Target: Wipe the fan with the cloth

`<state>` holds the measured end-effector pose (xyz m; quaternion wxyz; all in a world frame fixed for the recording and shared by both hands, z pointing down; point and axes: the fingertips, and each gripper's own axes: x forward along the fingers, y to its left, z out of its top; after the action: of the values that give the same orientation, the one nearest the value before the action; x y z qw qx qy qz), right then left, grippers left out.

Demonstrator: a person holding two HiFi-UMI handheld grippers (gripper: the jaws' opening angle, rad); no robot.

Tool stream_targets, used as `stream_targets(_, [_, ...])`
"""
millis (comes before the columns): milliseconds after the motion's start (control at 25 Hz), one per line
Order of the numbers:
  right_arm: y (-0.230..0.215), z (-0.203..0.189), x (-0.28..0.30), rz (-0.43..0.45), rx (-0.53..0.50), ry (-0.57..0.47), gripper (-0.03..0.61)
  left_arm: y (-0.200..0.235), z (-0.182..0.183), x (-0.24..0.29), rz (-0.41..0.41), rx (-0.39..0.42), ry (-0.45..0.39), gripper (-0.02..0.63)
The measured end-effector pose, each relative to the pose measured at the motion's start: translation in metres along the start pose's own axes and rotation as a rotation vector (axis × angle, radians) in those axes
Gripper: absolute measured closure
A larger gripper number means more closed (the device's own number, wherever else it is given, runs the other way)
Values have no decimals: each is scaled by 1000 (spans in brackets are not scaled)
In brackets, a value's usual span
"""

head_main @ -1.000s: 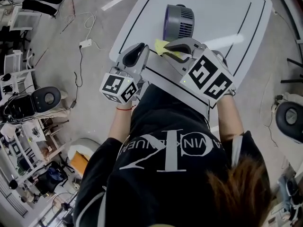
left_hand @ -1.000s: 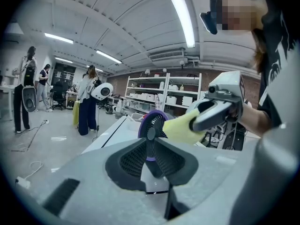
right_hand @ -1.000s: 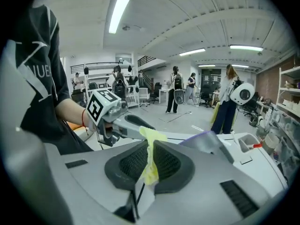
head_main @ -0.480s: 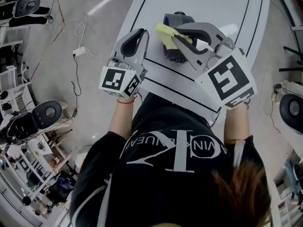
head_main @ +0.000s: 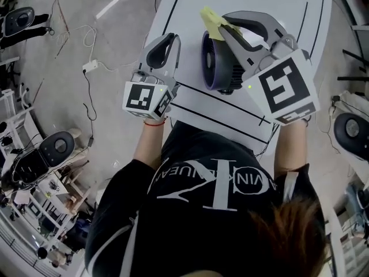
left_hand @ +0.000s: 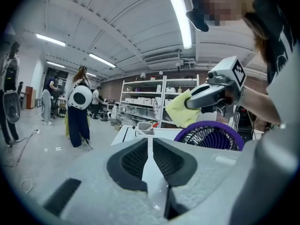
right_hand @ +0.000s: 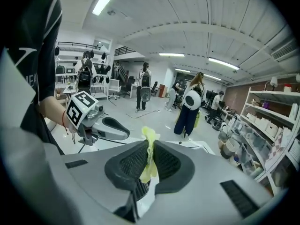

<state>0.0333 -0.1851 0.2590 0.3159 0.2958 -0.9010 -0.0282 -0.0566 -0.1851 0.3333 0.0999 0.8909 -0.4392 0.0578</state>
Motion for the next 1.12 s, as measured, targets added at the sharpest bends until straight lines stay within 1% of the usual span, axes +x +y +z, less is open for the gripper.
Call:
stream_targets(80, [-1, -6, 9, 9, -8, 30, 548, 2, -2, -2, 9, -12, 1, 571])
stream_targets(200, [-6, -14, 16, -14, -57, 91, 549, 5, -5, -8, 25, -18, 3, 571])
stream_targets(240, [-6, -15, 17, -7, -61, 108, 549, 7, -6, -10, 29, -21, 3, 571])
stream_targets(360, [6, -16, 24, 70, -29, 129, 549, 11, -10, -15, 38, -35, 10, 572])
stream_targets(520, [21, -17, 24, 143, 34, 135, 549, 14, -13, -15, 39, -48, 7, 572])
stream_targets(680, [31, -19, 14, 182, 111, 116, 549, 10, -13, -17, 35, -54, -3, 571])
stream_targets(880, [43, -27, -1, 209, 114, 107, 549, -8, -16, -16, 31, -50, -2, 572])
stream_targets(1120, [56, -18, -7, 213, 127, 87, 549, -11, -13, -28, 37, -47, -6, 571])
